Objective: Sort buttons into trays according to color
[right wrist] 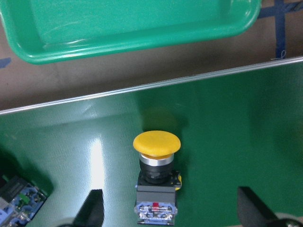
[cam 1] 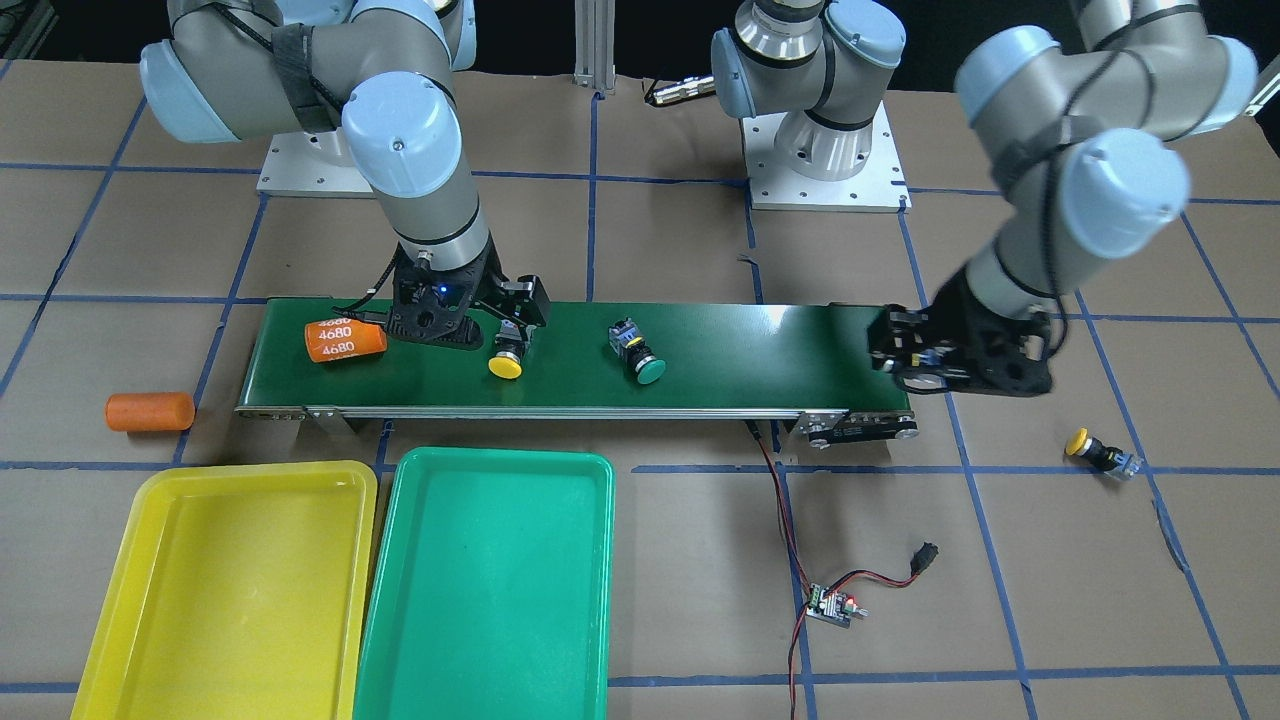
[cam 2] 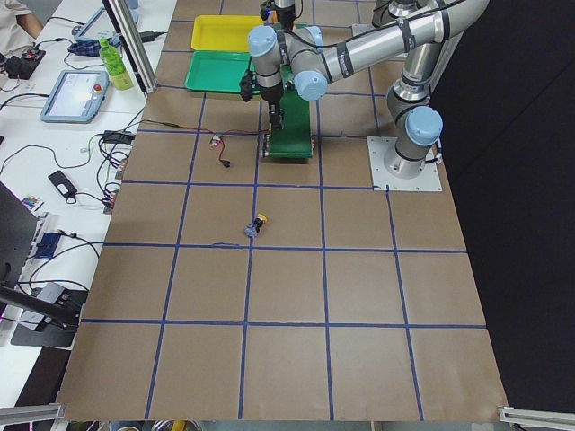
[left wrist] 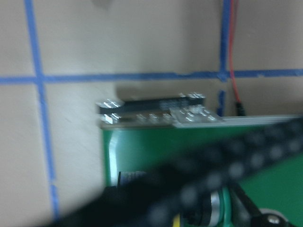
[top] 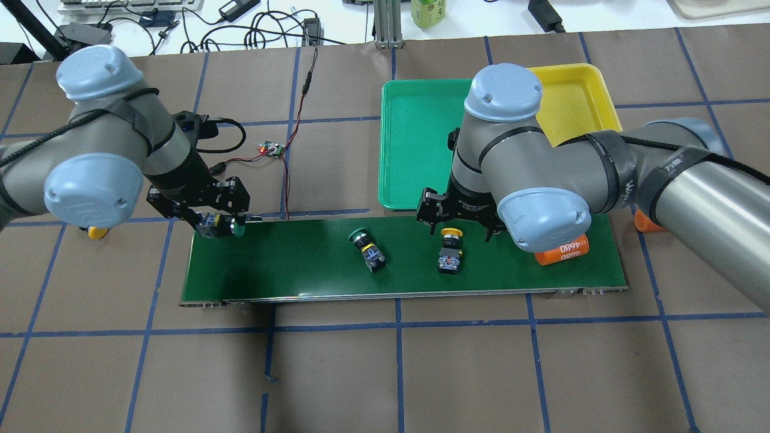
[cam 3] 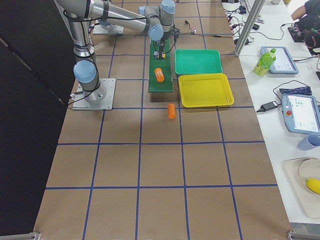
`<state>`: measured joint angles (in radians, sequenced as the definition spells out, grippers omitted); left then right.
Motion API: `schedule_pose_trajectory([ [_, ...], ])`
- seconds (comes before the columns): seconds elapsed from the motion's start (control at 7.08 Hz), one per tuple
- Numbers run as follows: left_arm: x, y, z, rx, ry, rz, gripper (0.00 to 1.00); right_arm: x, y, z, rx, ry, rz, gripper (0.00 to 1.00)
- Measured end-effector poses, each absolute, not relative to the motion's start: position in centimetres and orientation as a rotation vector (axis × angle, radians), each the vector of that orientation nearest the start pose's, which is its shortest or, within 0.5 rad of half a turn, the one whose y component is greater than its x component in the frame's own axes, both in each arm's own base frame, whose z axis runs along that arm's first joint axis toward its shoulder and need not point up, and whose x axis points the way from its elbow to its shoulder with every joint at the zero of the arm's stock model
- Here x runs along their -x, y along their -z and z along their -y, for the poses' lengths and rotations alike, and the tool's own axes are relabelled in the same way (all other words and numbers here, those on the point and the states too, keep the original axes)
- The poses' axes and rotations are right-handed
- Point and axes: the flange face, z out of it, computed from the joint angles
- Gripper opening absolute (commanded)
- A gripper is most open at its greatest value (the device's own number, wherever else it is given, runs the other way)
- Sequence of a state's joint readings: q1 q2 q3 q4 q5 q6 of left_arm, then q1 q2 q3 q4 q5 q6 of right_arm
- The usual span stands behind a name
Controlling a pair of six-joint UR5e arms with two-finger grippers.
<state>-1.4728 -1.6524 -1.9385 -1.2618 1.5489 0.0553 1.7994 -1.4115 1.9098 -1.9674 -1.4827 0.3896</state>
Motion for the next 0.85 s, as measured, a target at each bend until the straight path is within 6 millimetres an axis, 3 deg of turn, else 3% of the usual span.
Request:
schedule_pose_trajectory([
  [0.14, 10.8, -28.5, 47.4, 0.093, -0.212, -3.158, 1.0, -25.1, -27.3, 45.4, -0.256, -0.225, -3.076, 1.0],
  [0.28, 11.7, -26.9, 46.7, 0.099, -0.186, -3.155, 1.0, -25.1, -26.0, 45.5, -0.258, -0.244, -3.079, 0.81],
  [0.42, 11.9, -26.3, 46.4, 0.098, -0.146, -3.154, 1.0, -25.1, -24.9, 45.8, -0.264, -0.248, -3.082, 0.55],
  [0.56, 11.6, -26.5, 46.7, 0.1, -0.11, -3.154, 1.0, -25.0, -24.2, 45.9, -0.268, -0.254, -3.083, 0.31],
  [0.71, 10.3, -27.7, 47.6, 0.125, -0.093, -3.157, 1.0, -24.8, -23.9, 46.0, -0.274, -0.265, -3.087, 0.0],
  [0.85, 8.0, -29.5, 48.9, 0.17, -0.105, -3.159, 1.0, -24.6, -23.8, 45.9, -0.278, -0.269, -3.091, 0.0],
])
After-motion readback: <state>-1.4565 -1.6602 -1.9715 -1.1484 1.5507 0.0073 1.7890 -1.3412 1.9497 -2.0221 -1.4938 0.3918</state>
